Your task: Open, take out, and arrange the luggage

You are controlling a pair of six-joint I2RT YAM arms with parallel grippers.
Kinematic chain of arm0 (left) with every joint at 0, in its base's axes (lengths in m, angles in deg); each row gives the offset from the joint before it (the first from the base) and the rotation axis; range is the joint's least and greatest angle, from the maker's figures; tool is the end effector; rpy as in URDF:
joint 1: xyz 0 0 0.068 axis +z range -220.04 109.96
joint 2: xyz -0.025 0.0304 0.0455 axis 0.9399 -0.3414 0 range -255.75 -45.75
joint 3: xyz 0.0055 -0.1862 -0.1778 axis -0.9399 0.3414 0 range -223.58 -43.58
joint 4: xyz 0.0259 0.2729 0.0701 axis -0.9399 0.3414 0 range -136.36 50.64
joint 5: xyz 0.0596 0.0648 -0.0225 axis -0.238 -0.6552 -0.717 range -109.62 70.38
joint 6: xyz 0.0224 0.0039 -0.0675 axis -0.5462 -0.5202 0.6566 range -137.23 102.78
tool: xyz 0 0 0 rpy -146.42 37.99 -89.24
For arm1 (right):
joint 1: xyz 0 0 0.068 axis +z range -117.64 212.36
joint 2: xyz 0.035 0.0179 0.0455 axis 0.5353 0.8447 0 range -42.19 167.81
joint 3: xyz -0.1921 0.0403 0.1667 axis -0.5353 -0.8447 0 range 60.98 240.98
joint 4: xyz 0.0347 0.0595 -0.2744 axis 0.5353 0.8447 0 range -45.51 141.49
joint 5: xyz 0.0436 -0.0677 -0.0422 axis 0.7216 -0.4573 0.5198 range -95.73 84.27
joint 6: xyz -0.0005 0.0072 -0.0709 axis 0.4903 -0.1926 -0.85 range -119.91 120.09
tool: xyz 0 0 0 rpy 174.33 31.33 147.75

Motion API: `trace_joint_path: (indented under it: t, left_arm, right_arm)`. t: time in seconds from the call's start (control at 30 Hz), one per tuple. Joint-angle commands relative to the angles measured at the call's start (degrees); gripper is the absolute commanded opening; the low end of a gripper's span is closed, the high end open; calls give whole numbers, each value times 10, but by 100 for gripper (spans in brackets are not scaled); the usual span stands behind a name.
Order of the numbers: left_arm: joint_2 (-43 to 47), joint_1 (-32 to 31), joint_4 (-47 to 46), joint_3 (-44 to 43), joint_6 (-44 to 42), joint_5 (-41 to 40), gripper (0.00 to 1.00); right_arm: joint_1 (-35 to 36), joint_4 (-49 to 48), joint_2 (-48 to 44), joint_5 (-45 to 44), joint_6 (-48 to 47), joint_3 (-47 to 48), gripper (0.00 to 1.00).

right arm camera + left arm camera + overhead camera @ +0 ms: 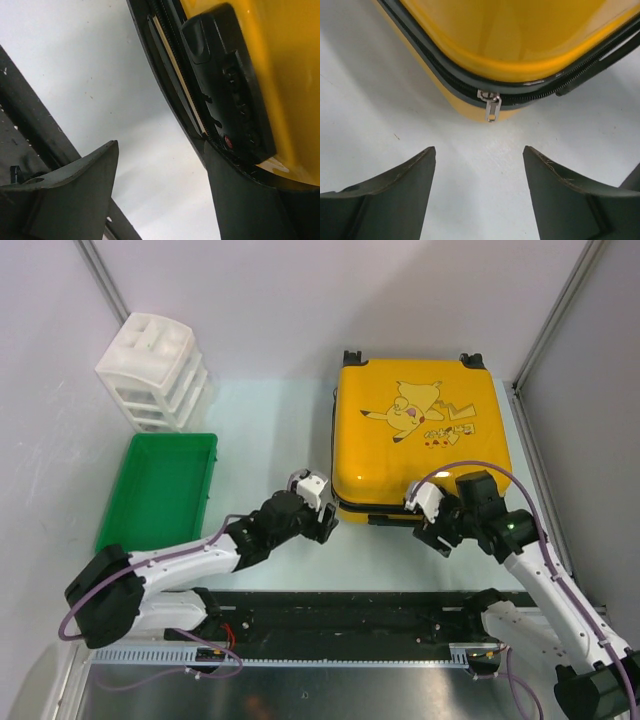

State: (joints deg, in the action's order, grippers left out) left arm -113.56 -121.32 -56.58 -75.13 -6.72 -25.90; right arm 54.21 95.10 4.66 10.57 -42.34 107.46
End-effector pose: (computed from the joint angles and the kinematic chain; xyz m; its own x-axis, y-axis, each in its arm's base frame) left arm 0.1904 -0.2273 0.1752 -0.4002 0.2095 -0.8922 0.6521 0.7491 -0.1166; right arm 0.1799 0.0899 0.2516 -0.1805 -0.7702 -0.6118 -0.8712 0.4139 -0.2639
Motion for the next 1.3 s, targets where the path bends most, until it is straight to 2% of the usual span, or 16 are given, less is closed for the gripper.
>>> trace_joint_path:
  t: [0.0, 0.27, 0.37, 0.4, 0.47, 0.5, 0.6, 0.67, 0.77, 0.9, 0.97, 1.07, 1.1, 1.17, 1.2, 1.27]
  left_arm:
    - [-31, -18, -58, -44, 16, -44, 73]
    - [-102, -30, -88, -89, 8, -58, 66]
    - [-116, -30, -92, -91, 1, -64, 55]
    - [-116, -30, -93, -91, 0, -65, 47]
    - [-114, -29, -95, -82, -7, -59, 40]
    - [-112, -29, -95, -78, -9, -56, 33]
    - [-95, -22, -98, -60, -15, -31, 23]
    - [-78, -15, -99, -47, -17, -6, 17]
    - [-59, 0, -98, -32, -20, 15, 0]
    - [-45, 31, -98, -18, -24, 50, 0]
    - [-39, 37, -99, -14, -29, 58, 0]
    - [-34, 49, -99, -14, -31, 58, 0]
    - [-31, 55, -99, -14, -32, 73, 0]
    - [-26, 62, -99, -15, -36, 77, 0]
    - [-24, 70, -99, -15, -39, 83, 0]
    - [-23, 78, -98, -15, -50, 87, 0]
  right_arm:
    - [11, -49, -4, -19, -11, -16, 73]
    - [66, -126, -11, -50, -16, -66, 72]
    - [97, -148, 3, -66, -8, -79, 72]
    - [105, -157, 7, -71, -7, -84, 73]
    - [133, -189, 13, -95, -5, -100, 73]
    - [144, -202, 23, -107, -5, -104, 74]
    - [187, -242, 44, -152, -5, -119, 76]
    - [196, -271, 66, -183, 0, -126, 77]
    - [201, -307, 83, -210, -3, -135, 78]
    - [203, -326, 97, -224, -15, -146, 76]
    - [203, -323, 105, -217, -19, -148, 72]
    - [204, -320, 111, -211, -29, -157, 59]
    - [203, -319, 111, -211, -35, -161, 50]
    - [203, -311, 109, -211, -41, -169, 40]
    - [203, -308, 107, -210, -45, -171, 30]
    - [203, -293, 106, -207, -50, -177, 18]
